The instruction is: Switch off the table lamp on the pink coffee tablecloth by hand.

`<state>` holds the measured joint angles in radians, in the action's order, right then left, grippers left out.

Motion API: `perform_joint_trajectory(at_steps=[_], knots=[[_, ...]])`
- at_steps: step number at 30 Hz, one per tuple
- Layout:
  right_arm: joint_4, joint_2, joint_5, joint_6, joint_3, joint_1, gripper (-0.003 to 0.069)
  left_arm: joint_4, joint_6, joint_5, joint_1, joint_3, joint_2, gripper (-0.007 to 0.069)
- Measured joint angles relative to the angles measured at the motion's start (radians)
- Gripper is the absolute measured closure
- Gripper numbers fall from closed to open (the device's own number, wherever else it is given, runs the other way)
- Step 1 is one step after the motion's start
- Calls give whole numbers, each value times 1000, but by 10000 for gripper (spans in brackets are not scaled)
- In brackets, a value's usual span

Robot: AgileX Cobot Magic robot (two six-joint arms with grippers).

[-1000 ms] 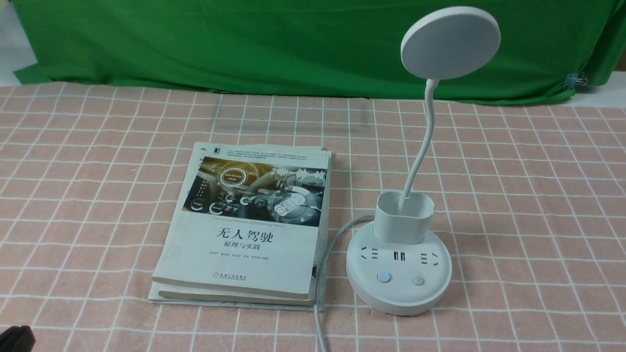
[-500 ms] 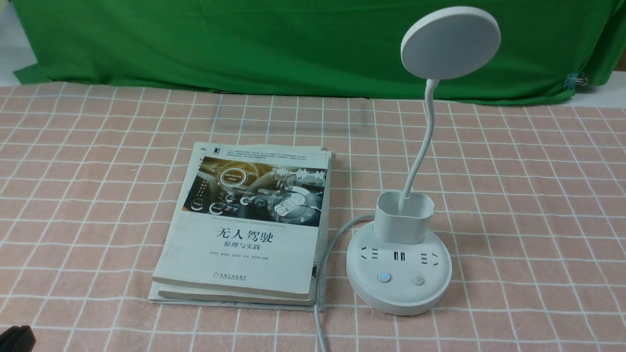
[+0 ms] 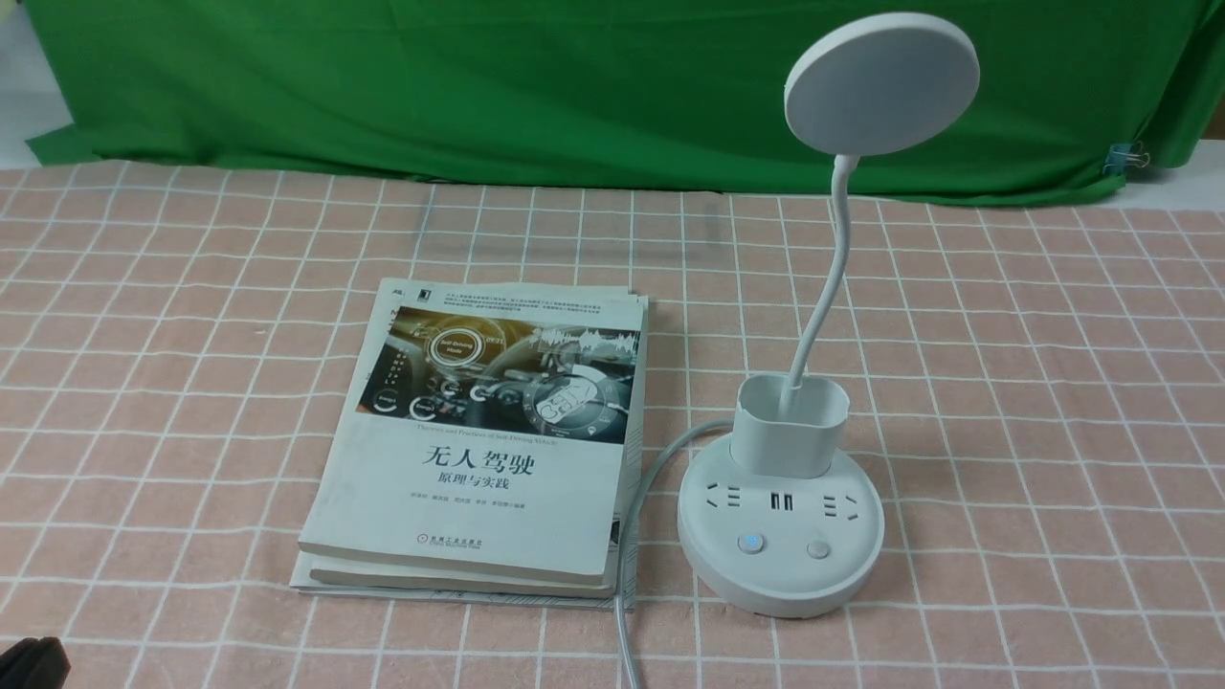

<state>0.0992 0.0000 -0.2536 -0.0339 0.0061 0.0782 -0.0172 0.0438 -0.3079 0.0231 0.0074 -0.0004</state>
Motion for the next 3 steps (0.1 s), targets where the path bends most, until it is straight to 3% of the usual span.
perform_joint_trajectory(at_steps=[3], knots=[[0, 0, 0, 0, 0, 0, 490, 0, 0, 0, 0, 0, 0, 618]])
